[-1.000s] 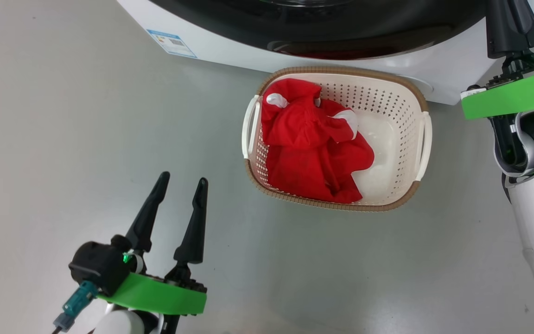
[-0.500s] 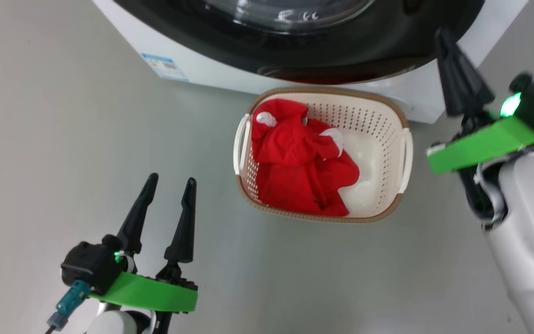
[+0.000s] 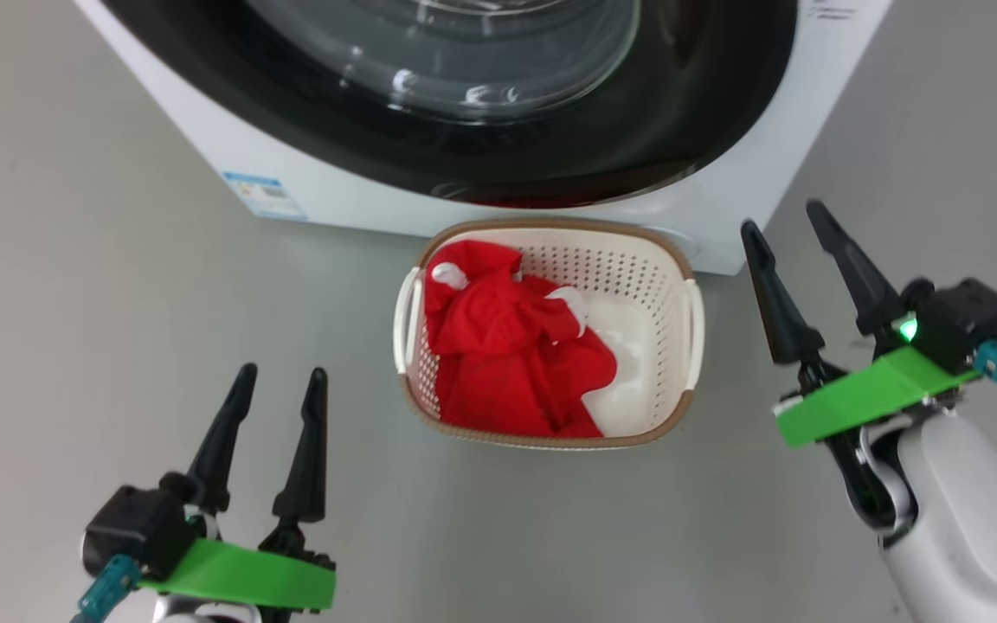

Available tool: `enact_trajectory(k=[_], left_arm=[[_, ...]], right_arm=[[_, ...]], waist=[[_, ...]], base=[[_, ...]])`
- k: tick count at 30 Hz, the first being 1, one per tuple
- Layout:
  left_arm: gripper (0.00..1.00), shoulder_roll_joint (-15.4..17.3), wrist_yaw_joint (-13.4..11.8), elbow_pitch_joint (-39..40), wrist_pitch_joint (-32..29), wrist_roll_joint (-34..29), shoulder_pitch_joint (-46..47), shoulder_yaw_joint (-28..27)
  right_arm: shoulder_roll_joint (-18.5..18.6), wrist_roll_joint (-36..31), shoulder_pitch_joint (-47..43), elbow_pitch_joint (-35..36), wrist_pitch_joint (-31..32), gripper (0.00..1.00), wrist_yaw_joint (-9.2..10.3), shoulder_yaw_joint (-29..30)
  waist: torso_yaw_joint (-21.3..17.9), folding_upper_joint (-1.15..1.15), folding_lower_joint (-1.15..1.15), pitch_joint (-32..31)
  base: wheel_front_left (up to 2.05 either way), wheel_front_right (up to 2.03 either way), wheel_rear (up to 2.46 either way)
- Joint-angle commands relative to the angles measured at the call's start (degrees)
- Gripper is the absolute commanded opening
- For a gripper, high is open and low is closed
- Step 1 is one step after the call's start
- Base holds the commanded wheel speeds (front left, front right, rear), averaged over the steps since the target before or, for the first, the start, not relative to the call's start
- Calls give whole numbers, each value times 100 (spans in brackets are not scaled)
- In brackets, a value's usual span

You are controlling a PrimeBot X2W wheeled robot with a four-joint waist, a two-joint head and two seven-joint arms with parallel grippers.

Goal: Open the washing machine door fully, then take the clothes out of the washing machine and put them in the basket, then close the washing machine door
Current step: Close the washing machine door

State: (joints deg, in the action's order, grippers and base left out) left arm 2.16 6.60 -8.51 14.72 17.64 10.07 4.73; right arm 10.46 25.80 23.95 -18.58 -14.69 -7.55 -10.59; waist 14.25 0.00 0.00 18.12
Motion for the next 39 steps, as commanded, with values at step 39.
enact_trajectory(k=[39], left_arm=[[100,72,88,298,28,-451,-977,-686]], right_arm=[[-154,-40,-2460,419,-31,100,6,878]], waist=[[-1173,0,0,-1248]], base=[[0,0,0]])
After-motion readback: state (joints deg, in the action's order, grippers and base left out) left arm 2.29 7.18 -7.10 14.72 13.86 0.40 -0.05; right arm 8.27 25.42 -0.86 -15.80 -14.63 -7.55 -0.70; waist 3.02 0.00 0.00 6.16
